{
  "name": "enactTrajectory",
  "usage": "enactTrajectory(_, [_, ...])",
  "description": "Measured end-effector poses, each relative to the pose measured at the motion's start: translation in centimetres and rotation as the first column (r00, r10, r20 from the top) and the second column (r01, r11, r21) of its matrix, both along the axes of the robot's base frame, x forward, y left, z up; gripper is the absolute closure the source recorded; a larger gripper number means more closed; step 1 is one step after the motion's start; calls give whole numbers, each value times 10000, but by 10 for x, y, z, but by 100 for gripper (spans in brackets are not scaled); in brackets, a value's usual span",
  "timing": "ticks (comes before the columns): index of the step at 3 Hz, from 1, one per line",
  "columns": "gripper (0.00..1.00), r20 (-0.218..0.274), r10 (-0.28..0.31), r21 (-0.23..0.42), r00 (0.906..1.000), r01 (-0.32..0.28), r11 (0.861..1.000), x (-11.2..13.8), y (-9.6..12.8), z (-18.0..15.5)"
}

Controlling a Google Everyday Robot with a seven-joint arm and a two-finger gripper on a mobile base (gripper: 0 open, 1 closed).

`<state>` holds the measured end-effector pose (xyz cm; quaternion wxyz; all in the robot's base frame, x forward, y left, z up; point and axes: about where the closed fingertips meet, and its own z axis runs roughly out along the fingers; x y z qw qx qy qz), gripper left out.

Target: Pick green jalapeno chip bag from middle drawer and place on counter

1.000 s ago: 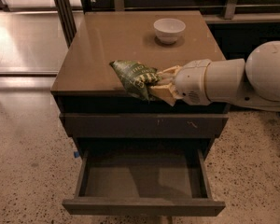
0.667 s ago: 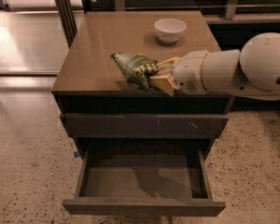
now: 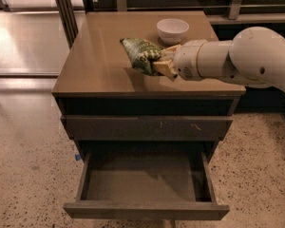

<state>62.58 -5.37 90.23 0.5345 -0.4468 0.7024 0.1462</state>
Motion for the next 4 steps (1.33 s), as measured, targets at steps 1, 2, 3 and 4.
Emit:
enactTrajectory(1, [100, 100, -481, 12, 9988, 481, 9988, 20, -4, 4])
enactTrajectory(2, [91, 62, -817, -32, 9966, 817, 9966, 36, -9, 4])
enactTrajectory(3, [67, 25, -852, -52, 9964, 852, 9963, 38, -10, 3])
enactTrajectory(4, [44, 25, -851, -52, 9964, 852, 9964, 38, -10, 3])
